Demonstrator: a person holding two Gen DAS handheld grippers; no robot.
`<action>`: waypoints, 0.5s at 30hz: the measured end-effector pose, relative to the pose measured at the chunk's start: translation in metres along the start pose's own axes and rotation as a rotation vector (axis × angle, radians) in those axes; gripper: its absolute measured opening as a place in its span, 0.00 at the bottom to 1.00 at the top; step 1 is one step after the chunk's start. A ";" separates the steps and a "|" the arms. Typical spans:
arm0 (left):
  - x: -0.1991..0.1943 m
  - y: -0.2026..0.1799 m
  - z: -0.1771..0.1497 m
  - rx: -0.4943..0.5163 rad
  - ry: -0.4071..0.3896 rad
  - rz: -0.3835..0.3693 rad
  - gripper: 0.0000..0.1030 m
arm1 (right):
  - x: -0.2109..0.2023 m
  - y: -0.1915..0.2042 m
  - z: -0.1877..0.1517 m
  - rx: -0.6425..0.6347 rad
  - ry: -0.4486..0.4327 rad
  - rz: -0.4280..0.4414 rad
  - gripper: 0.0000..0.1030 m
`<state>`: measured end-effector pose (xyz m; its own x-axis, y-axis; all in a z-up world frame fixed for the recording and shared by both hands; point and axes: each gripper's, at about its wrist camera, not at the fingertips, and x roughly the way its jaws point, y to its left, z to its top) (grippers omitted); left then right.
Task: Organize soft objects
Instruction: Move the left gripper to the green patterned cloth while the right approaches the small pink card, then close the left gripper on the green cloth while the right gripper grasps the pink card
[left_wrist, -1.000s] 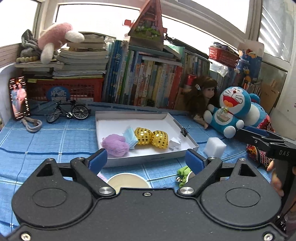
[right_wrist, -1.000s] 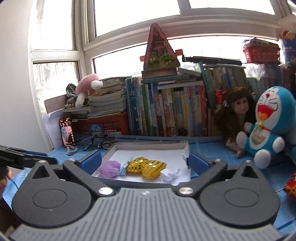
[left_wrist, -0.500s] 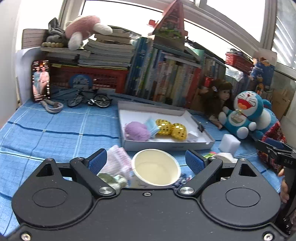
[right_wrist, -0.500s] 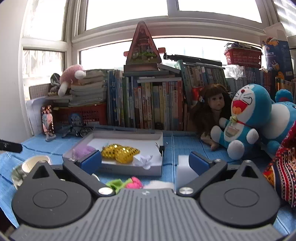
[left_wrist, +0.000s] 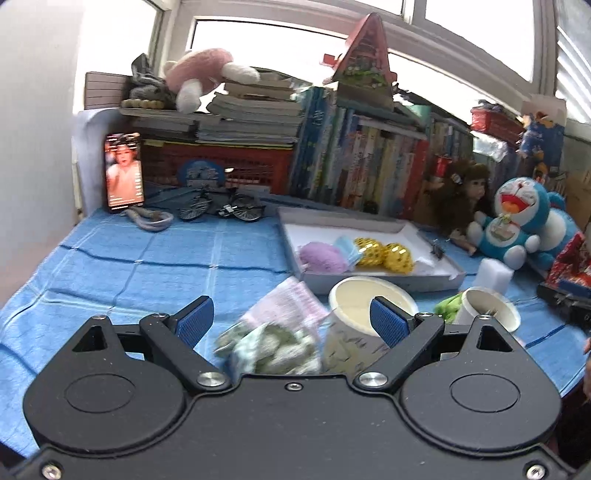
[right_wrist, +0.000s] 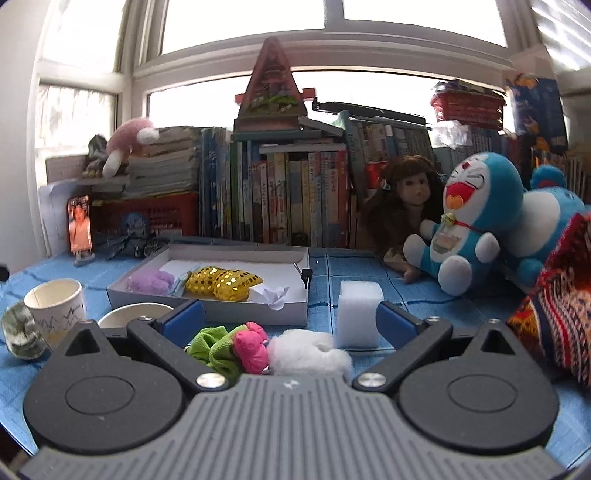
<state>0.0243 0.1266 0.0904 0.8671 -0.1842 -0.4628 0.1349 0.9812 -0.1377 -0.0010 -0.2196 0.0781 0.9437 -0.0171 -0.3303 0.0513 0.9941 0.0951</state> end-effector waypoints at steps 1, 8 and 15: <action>-0.001 0.002 -0.003 0.005 0.007 0.011 0.86 | 0.000 -0.002 -0.003 0.011 0.001 -0.002 0.97; 0.008 0.010 -0.030 -0.029 0.087 0.038 0.76 | 0.004 -0.003 -0.025 0.028 0.043 -0.059 0.86; 0.019 0.014 -0.044 -0.128 0.092 0.044 0.70 | 0.010 0.004 -0.042 -0.004 0.086 -0.090 0.81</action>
<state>0.0219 0.1344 0.0411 0.8225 -0.1513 -0.5482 0.0305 0.9743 -0.2232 -0.0051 -0.2115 0.0356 0.9037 -0.0977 -0.4169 0.1335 0.9894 0.0575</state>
